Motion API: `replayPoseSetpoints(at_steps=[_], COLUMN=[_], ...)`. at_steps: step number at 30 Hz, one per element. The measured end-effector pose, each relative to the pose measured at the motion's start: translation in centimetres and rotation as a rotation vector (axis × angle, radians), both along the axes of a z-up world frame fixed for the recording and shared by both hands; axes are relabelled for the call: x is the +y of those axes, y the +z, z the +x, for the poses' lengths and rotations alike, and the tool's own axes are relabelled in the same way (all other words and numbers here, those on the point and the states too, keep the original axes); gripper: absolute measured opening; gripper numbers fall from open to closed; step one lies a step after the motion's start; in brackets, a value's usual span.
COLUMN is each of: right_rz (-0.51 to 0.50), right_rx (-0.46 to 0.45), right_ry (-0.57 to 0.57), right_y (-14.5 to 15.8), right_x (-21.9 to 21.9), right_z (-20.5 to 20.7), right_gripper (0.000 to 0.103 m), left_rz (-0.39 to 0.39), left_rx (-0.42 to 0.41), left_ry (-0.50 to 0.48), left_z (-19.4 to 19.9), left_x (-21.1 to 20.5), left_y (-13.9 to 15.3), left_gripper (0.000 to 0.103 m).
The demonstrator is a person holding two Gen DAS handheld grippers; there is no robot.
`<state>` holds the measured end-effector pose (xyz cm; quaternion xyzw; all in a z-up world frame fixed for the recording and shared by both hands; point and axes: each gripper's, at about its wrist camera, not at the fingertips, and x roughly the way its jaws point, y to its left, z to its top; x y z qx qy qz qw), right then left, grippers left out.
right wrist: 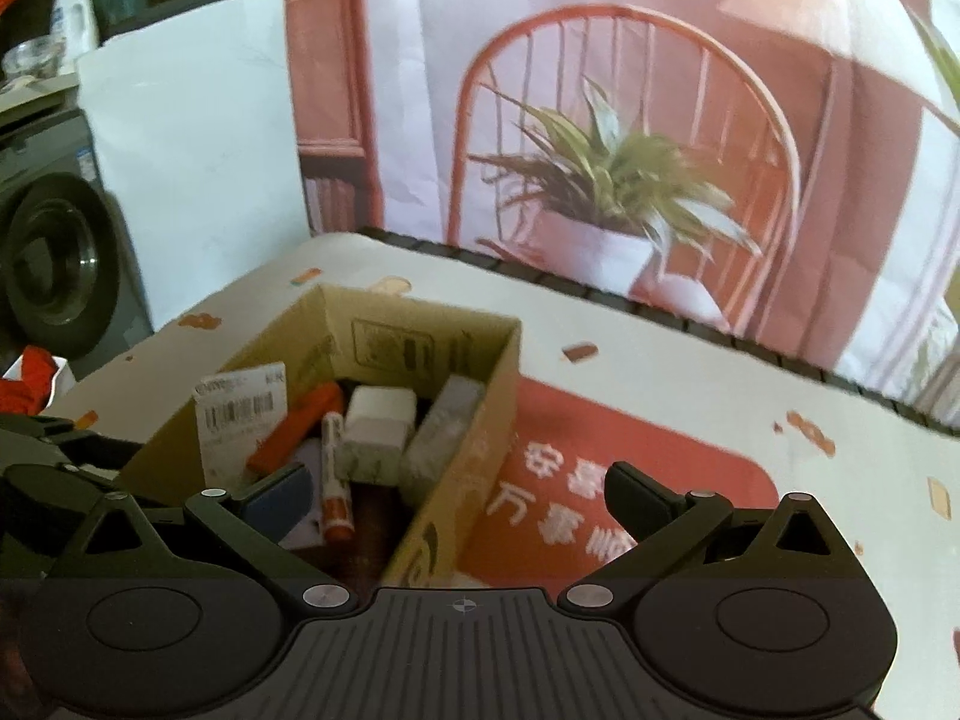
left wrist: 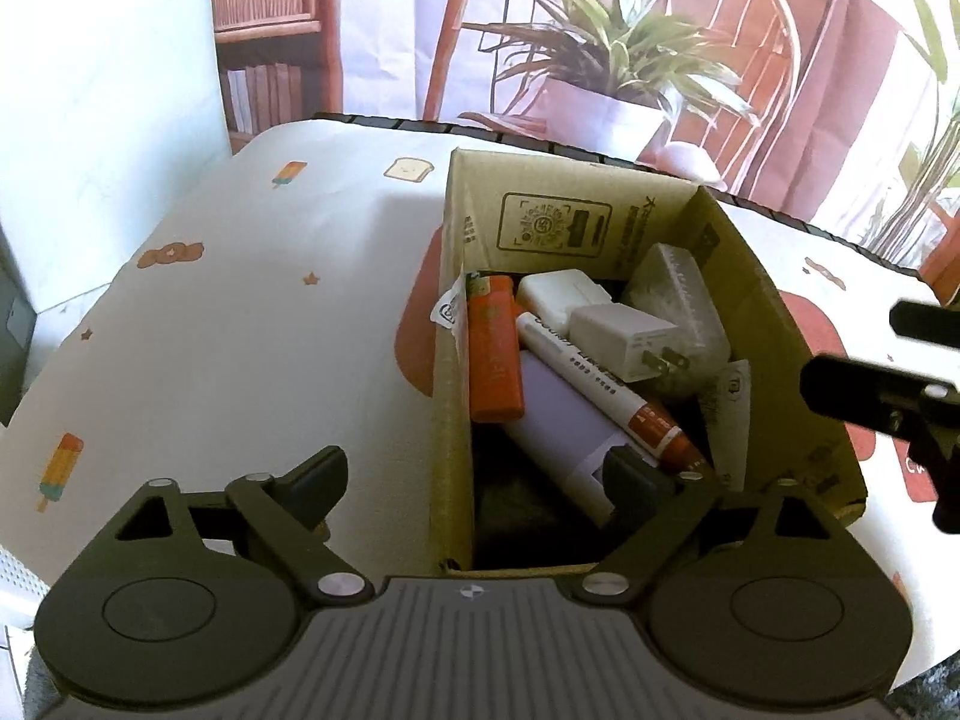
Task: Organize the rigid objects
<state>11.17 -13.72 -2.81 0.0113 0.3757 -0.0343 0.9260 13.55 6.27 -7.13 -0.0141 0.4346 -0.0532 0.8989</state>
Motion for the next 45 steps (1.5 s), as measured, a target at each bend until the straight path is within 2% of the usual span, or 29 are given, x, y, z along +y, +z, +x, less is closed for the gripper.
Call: replayPoseSetpoints(at_steps=[11,16,23,32,45], right_rz=[0.073,0.093,0.1,0.12,0.156], right_rx=[0.023,0.017,0.004,-0.026,-0.065], right_ry=[-0.128,-0.153,-0.181,-0.203,-0.251], right_y=[-0.4,-0.5,-0.8,-0.6,1.3], right_x=[-1.5,-1.7,-1.5,-1.4,-2.1], right_z=[-1.9,-2.8,-3.5,-4.4,-6.2], right_gripper=[0.103,0.103,0.103,0.103,0.103], left_rz=[0.057,0.084,0.078,0.118,0.17], left_rx=[-0.023,-0.033,-0.026,-0.037,-0.102], left_ry=[-0.012,-0.017,-0.017,0.001,0.036], left_z=[-0.3,-0.3,-0.2,-0.3,-2.2], left_x=[-0.5,-0.7,-0.4,-0.3,0.0], left_y=[0.7,0.7,0.6,0.8,3.3], left_gripper=[0.099,0.103,0.103,0.103,0.103])
